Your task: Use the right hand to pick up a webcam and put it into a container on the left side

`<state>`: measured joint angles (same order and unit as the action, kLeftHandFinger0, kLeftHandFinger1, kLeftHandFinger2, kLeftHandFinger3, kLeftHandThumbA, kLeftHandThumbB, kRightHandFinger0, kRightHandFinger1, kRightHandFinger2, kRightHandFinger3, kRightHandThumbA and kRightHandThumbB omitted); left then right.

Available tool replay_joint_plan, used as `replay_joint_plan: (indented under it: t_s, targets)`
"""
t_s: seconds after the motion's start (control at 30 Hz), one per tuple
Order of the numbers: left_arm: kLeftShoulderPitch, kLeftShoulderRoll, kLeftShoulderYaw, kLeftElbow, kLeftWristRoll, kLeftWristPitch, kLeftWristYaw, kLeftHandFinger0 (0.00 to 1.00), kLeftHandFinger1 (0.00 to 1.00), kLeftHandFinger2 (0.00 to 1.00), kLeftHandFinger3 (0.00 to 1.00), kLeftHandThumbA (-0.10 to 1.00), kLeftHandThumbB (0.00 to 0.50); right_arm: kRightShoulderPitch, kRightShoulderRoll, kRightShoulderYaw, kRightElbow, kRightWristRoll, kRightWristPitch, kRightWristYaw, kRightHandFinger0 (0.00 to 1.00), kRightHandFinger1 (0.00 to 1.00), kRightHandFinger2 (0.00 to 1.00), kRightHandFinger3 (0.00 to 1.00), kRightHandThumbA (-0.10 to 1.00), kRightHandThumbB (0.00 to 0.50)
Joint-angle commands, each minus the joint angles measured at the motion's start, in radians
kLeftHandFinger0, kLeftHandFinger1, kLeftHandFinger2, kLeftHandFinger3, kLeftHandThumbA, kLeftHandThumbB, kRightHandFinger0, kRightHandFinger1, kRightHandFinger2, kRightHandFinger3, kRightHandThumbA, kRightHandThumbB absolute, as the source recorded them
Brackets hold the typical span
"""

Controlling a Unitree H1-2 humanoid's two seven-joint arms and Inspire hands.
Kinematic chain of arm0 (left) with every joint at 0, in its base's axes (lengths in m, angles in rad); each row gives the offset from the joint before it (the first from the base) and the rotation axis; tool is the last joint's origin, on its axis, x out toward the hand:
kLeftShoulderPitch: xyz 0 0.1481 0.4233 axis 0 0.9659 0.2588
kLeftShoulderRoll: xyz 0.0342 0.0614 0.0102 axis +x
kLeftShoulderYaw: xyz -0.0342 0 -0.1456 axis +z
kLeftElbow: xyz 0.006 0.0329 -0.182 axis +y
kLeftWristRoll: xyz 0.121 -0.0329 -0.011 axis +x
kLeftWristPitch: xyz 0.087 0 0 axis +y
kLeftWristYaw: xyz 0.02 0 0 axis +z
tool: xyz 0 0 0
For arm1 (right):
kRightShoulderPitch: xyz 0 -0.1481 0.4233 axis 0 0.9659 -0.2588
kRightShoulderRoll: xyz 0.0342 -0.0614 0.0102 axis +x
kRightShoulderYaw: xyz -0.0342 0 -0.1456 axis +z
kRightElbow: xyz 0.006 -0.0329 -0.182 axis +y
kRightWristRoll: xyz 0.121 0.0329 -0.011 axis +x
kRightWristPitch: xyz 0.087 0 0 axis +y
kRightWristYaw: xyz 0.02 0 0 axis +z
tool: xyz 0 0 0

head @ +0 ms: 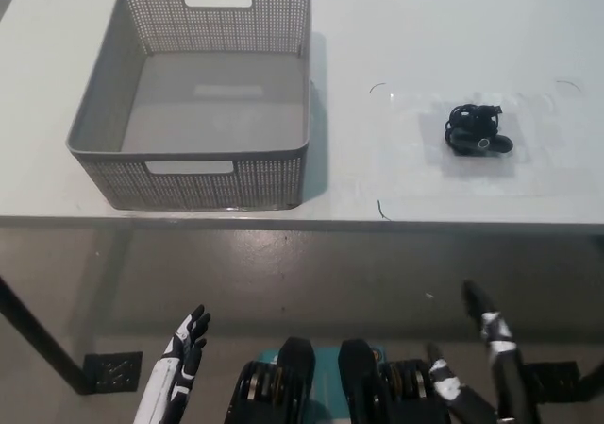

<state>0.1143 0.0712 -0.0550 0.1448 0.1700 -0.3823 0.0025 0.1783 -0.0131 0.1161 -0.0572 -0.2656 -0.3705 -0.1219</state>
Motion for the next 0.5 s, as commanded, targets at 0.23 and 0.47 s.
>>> replay_joint_plan:
  t_s: [0.23, 0.47]
  targets:
    - [0.006, 0.003, -0.008, -0.031, 0.013, -0.054, 0.007, 1.0, 1.0, 1.0, 1.0, 1.0, 0.215, -0.11, -0.034, -0.158, -0.383, -0.257, -0.012, -0.111, 1.0, 1.0, 1.0, 1.0, 0.73, 0.317]
    - [0.001, 0.005, -0.008, -0.016, 0.0, -0.065, 0.004, 1.0, 1.0, 1.0, 1.0, 1.0, 0.236, -0.408, -0.189, -0.195, -0.446, -0.345, 0.258, 0.109, 1.0, 1.0, 1.0, 1.0, 0.97, 0.5]
